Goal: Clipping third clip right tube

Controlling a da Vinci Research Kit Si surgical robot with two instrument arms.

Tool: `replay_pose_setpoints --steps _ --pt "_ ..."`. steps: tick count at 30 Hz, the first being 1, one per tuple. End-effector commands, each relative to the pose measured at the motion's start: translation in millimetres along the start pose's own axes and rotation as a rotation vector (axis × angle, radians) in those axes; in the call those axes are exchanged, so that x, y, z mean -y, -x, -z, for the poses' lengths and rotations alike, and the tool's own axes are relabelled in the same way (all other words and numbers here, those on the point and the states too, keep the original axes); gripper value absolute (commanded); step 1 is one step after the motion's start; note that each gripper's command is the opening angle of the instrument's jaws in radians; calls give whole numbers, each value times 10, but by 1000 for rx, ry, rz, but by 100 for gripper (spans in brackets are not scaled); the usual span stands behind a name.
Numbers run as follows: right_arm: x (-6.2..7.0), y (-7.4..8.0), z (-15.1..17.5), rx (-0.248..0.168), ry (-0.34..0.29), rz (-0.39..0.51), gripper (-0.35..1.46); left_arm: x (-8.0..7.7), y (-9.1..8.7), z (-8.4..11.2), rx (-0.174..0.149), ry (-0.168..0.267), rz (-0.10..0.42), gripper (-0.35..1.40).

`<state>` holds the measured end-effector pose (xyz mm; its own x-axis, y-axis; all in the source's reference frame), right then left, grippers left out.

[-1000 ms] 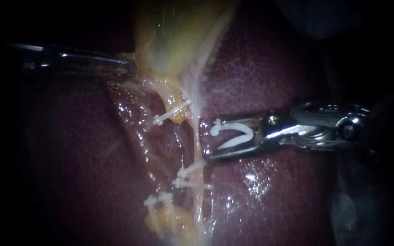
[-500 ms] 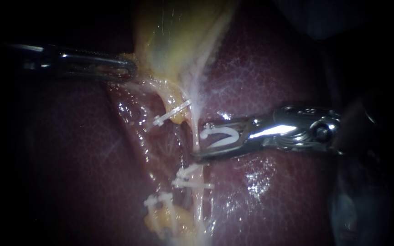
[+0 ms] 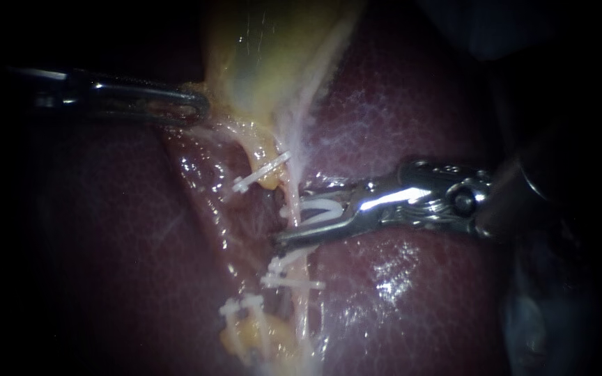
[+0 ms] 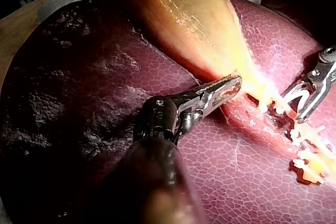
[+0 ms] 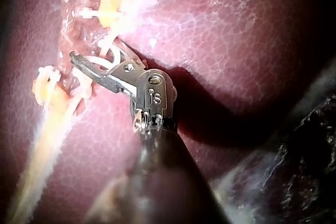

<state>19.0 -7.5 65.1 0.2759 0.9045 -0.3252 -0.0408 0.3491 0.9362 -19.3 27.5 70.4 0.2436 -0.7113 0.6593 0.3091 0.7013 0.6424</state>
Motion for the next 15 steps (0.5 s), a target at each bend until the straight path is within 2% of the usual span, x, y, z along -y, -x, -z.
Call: replay_pose_setpoints --steps 1,3,10,15 --pt "-1 -1 -1 -9 -15 -13 45 0 0 0 0 0 0 -35" --pt "-3 -2 -3 -23 -43 -29 45 0 0 0 0 0 0 -35" --pt "-2 -5 -11 -43 -76 -31 45 0 0 0 0 0 0 -35" --pt "4 -11 -13 -97 -128 -67 47 0 0 0 0 3 0 -35"
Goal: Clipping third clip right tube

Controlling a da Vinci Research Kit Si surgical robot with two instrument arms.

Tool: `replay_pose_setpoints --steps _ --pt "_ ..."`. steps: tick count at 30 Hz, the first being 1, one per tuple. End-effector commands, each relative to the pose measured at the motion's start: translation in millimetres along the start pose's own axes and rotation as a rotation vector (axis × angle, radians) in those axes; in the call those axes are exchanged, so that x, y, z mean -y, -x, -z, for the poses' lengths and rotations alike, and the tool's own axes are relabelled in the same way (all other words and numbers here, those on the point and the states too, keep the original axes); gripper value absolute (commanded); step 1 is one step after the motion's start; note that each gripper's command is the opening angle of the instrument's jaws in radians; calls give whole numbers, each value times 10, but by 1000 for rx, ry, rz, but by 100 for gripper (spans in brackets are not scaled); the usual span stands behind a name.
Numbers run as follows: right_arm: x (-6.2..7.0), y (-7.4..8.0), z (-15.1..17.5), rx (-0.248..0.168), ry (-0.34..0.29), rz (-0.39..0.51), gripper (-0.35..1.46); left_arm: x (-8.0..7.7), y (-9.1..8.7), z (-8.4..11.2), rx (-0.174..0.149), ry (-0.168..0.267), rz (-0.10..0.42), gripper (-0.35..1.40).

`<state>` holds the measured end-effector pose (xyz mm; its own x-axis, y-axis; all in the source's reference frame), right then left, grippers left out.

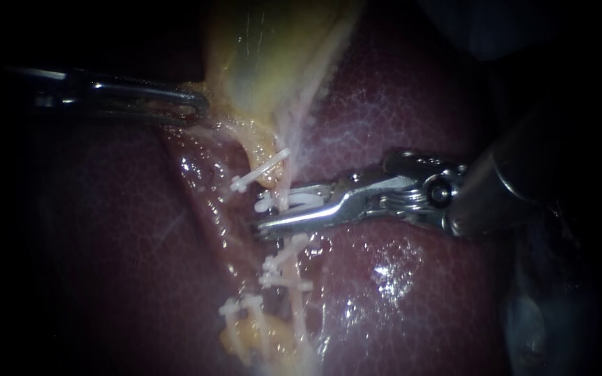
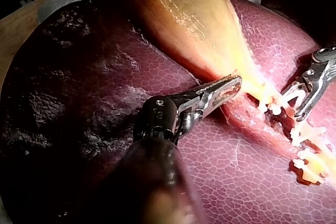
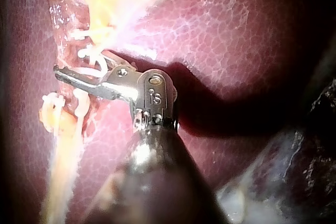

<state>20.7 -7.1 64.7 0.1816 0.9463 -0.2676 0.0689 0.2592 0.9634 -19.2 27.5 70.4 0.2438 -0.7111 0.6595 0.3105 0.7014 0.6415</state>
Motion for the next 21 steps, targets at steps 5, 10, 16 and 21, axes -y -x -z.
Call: replay_pose_setpoints --steps 5,10,16,21 --pt "4 -4 -4 -21 -66 -45 47 0 0 0 0 1 0 -35" --pt "-1 0 -11 -9 -82 -43 45 0 0 0 0 -2 0 -35" --pt "-4 -1 -17 -9 -90 -41 45 0 0 0 0 -2 0 -35" --pt "-6 -3 -17 -40 -115 -45 45 0 0 1 0 -2 0 -35"
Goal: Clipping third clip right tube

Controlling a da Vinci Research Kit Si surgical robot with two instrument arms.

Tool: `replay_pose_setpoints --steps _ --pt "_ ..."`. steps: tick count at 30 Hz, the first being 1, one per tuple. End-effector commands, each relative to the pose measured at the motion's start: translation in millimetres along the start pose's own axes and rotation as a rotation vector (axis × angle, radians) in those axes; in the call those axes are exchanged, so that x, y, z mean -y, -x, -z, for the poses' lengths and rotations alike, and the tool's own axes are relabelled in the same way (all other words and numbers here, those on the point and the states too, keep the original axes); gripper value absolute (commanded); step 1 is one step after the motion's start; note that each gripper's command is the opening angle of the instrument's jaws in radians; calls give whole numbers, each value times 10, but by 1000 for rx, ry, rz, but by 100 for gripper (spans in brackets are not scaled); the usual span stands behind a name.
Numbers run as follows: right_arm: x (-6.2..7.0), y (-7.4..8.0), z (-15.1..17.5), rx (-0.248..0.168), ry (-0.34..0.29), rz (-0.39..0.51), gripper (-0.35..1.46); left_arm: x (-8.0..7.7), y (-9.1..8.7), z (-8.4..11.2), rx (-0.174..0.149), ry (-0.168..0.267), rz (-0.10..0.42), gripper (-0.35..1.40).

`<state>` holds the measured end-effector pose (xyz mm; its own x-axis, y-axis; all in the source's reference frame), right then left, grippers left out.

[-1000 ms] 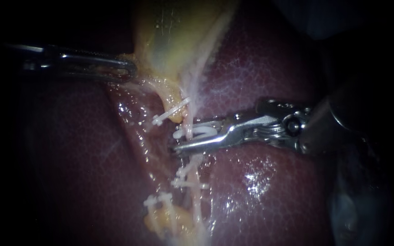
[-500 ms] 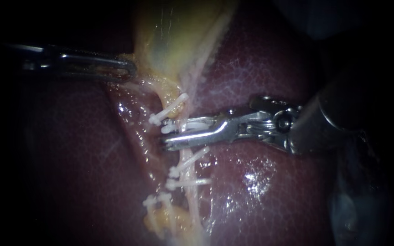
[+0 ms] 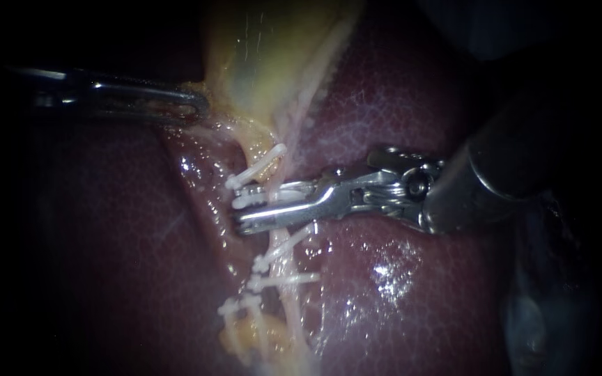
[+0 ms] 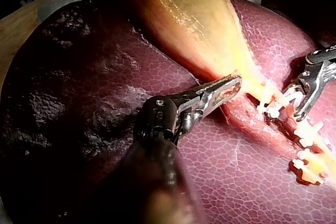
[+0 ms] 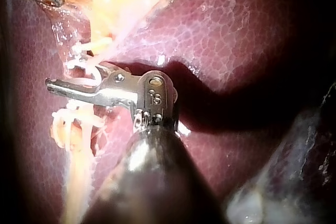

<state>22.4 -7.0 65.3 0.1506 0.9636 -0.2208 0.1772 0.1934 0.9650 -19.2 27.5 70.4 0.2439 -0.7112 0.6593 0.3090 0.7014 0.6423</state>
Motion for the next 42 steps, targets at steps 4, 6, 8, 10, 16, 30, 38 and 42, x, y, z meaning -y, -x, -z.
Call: replay_pose_setpoints --steps 4,6,8,10,16,30,38,42 --pt "5 -6 0 -23 18 0 45 0 0 0 0 0 0 -35" --pt "8 -10 1 -26 20 -3 45 0 0 1 3 -1 0 -35" --pt "13 -14 1 -26 20 -6 45 0 0 1 3 -1 0 -35" --pt "20 -18 2 -25 19 -10 44 0 0 1 3 -1 0 -35" --pt "37 -27 1 -25 8 17 42 0 0 2 3 -1 0 -35" --pt "45 -36 5 -18 1 33 32 -1 -1 3 3 -2 0 -35" --pt "48 -41 5 -11 -4 30 26 -1 -1 3 3 -1 0 -35" --pt "48 -42 5 -12 -4 30 19 -1 -1 2 3 -1 0 -35"
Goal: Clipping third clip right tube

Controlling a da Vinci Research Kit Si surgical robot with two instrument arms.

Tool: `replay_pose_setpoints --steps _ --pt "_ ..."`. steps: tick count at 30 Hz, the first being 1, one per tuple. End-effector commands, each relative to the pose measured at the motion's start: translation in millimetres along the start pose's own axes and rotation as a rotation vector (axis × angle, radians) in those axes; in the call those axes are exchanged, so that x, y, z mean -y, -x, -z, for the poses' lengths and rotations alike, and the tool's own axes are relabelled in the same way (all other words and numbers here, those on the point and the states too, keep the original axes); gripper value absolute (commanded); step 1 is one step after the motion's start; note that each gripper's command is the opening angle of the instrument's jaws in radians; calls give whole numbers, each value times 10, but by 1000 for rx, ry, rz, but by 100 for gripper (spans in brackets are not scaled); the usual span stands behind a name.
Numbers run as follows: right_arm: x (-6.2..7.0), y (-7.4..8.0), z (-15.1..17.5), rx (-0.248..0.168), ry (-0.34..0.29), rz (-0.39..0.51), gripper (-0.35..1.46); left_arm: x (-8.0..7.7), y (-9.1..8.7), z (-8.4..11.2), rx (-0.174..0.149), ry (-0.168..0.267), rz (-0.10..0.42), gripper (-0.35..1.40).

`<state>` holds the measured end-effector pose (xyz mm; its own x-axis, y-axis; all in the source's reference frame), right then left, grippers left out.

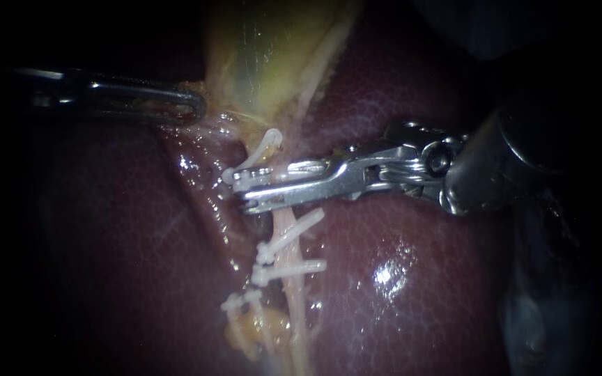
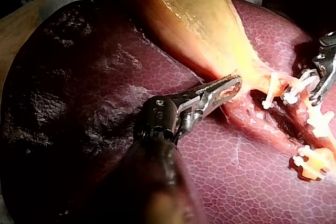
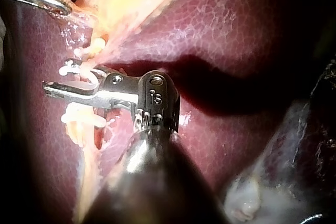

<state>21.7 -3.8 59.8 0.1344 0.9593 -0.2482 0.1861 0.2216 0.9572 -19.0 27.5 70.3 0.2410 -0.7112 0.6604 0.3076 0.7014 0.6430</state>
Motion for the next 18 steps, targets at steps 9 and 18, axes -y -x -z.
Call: replay_pose_setpoints --steps 9,18 --pt "-1 -1 -2 26 -22 -4 -13 0 0 -1 0 1 0 -35" --pt "0 1 -1 39 -25 -5 -35 0 -1 -1 0 1 -6 -35"
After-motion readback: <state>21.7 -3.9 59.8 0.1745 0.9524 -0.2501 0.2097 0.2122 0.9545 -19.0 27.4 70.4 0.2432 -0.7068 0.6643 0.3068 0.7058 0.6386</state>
